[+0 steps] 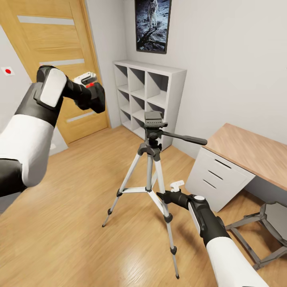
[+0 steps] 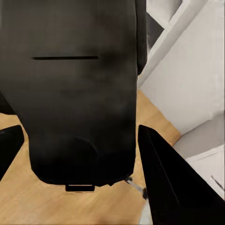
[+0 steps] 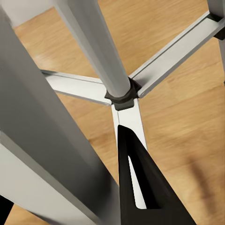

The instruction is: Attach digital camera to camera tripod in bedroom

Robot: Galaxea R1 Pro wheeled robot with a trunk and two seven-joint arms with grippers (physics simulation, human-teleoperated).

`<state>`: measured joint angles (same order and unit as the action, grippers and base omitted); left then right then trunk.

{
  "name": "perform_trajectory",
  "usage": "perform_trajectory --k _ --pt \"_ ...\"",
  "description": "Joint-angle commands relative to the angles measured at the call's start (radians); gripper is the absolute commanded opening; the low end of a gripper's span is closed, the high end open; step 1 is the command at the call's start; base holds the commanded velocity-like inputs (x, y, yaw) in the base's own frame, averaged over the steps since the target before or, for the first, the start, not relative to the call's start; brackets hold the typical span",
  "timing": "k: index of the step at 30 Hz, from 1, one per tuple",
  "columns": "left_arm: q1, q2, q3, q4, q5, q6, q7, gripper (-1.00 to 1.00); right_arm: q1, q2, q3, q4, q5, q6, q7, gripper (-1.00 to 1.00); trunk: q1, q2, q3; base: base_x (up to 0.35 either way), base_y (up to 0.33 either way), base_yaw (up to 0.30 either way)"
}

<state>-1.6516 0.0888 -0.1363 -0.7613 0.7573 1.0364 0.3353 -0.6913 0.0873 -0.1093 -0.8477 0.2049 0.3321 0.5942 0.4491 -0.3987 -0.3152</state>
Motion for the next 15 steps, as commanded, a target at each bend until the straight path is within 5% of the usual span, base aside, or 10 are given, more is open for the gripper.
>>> perform_trajectory --k 1,3,6,15 --pt "-0.010 -0.017 -0.005 0.004 -0.031 0.006 0.008 -1.00 -0.001 0.002 -0.007 0.032 0.026 0.007 0.011 -1.00 0.001 -0.001 -0.002 0.000 0.000 0.000" --pt "-0.028 -0.064 -0.006 0.011 -0.066 0.007 0.007 -1.00 -0.001 0.002 -0.007 0.032 0.026 0.007 0.011 -1.00 0.001 -0.001 -0.002 0.000 0.000 0.000" --pt "-0.039 -0.100 -0.008 0.013 -0.094 0.007 0.007 -1.00 -0.001 0.002 -0.006 0.032 0.027 0.008 0.011 -1.00 0.001 -0.001 -0.002 0.000 0.000 0.000" --pt "-0.046 -0.131 -0.049 -0.063 -0.112 -0.002 0.006 -1.00 -0.001 0.002 -0.006 0.032 0.029 0.008 0.012 -1.00 0.001 -0.001 -0.002 0.000 0.000 0.000"
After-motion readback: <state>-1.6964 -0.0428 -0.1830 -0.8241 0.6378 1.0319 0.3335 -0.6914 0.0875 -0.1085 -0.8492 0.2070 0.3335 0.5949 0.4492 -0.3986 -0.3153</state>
